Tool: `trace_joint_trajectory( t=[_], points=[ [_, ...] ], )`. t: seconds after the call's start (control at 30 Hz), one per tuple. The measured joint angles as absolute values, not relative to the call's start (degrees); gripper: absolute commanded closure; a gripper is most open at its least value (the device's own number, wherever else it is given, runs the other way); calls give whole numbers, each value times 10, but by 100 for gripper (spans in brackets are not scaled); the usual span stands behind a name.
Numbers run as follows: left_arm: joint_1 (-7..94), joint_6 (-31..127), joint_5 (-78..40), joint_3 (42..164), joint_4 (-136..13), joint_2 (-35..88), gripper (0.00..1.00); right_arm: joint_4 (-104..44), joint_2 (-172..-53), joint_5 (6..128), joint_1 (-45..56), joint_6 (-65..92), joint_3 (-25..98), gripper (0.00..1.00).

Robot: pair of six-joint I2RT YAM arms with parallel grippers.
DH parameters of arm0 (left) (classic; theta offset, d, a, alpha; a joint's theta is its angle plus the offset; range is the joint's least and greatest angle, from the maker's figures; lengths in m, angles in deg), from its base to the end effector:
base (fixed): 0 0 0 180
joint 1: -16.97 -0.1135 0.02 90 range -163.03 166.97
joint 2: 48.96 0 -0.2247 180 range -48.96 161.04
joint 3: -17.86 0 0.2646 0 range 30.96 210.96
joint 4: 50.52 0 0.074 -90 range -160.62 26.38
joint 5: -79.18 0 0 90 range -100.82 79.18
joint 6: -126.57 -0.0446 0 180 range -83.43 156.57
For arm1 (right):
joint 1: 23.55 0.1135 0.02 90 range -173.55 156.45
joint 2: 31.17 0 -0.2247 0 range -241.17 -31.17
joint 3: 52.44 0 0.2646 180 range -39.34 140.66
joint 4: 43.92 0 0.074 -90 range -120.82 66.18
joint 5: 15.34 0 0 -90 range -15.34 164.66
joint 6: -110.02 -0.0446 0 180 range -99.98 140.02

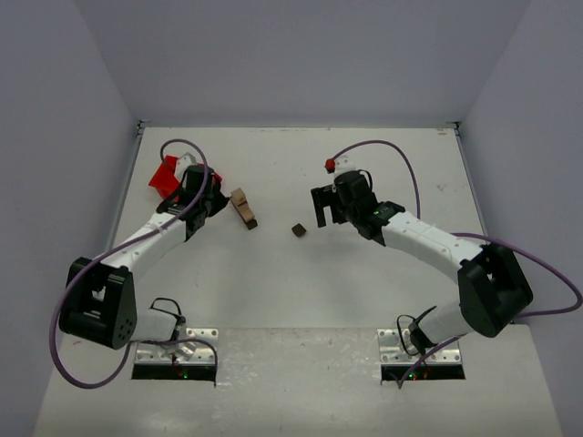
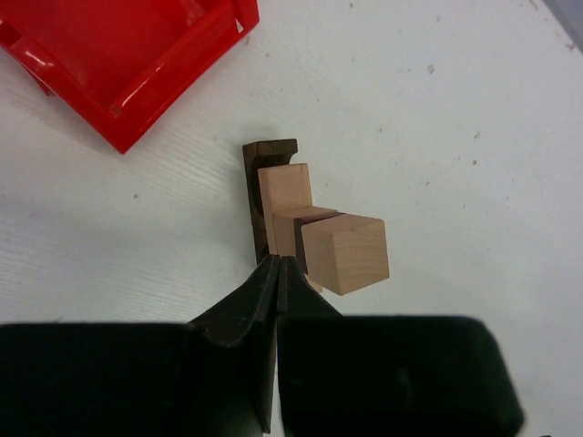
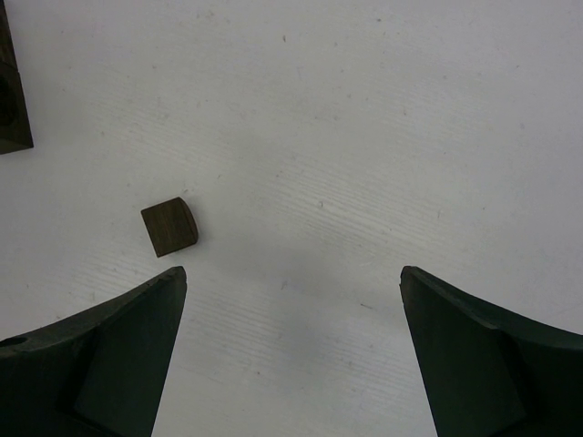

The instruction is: Build the wood block tower

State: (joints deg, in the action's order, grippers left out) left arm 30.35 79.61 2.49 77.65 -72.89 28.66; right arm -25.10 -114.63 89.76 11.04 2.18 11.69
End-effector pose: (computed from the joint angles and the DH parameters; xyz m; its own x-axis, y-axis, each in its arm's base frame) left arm 0.3073 -0.0625 0.1762 -0.4959 -0.5648 -0.6597 -0.3890 0.8236 -0.4127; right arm 0.2833 0.1813 0.1768 -0.6003 -0.0547 -0.7979 -0.2054 0.9747 0.0877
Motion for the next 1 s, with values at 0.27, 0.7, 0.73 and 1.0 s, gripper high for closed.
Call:
trace_joint_trajectory(
  t=[0.27, 0.7, 0.73, 1.0],
  points=[
    [304, 818, 102, 775, -794, 195, 0, -247, -1144, 874, 110, 24, 114, 1],
    [304, 844, 179, 775, -868, 116, 0, -248, -1117, 814, 164, 85, 67, 1],
    [304, 844, 179, 775, -871, 116, 0, -251, -1122, 818, 179, 95, 68, 1],
    [304, 844, 177, 773, -872, 115, 0, -262, -1244, 837, 219, 126, 116, 3]
  ],
)
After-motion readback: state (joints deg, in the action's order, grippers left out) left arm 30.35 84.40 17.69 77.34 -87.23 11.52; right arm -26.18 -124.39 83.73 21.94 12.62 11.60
